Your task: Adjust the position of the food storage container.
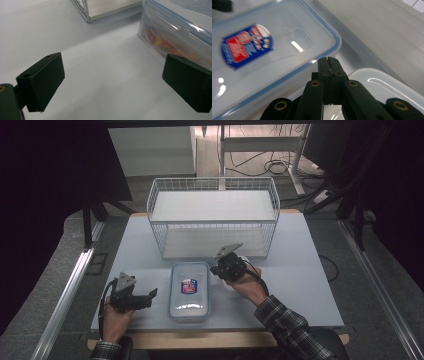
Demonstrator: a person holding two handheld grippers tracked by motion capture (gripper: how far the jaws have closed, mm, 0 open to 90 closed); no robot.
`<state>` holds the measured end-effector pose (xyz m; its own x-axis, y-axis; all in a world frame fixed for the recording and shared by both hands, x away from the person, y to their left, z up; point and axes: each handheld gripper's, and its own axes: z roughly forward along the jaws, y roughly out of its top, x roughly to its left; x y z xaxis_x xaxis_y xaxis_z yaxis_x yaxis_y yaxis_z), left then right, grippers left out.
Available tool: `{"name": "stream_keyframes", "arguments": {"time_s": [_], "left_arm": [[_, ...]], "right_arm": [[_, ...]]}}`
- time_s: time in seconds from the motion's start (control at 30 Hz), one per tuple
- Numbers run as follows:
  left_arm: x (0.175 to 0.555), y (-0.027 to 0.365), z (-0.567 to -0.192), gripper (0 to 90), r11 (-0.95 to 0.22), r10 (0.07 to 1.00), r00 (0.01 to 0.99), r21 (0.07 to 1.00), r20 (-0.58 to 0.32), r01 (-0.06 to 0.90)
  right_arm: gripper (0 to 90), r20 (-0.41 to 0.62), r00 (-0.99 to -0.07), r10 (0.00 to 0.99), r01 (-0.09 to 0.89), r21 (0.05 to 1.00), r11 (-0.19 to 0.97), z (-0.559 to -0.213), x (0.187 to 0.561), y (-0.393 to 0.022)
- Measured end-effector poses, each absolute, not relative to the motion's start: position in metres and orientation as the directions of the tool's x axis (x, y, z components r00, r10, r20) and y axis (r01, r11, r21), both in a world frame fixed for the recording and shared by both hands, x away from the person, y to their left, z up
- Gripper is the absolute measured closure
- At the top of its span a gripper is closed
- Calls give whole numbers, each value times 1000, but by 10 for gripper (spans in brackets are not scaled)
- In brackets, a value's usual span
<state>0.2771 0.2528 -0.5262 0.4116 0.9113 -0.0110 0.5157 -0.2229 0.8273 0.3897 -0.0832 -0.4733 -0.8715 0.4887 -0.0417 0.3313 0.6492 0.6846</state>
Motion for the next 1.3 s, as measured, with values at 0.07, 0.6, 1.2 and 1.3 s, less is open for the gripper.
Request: {"name": "stream_keyframes", "arguments": {"time_s": [0.07, 0.6, 1.2, 1.3], "left_arm": [[276, 253, -525, 41, -215, 909, 417, 836, -18, 505], [276, 251, -525, 41, -223, 907, 421, 834, -12, 505], [277, 248, -527, 39, -238, 899, 438, 825, -13, 513], [277, 248, -527, 39, -237, 900, 437, 825, -13, 513]], "right_arm": [[893, -23, -871, 490, 342, 688, 640, -475, 392, -86], [893, -28, -797, 603, 431, 674, 601, -475, 380, -161], [885, -25, -673, 739, 525, 688, 501, -478, 341, -257], [880, -25, -656, 754, 537, 687, 490, -478, 335, -266]]}}
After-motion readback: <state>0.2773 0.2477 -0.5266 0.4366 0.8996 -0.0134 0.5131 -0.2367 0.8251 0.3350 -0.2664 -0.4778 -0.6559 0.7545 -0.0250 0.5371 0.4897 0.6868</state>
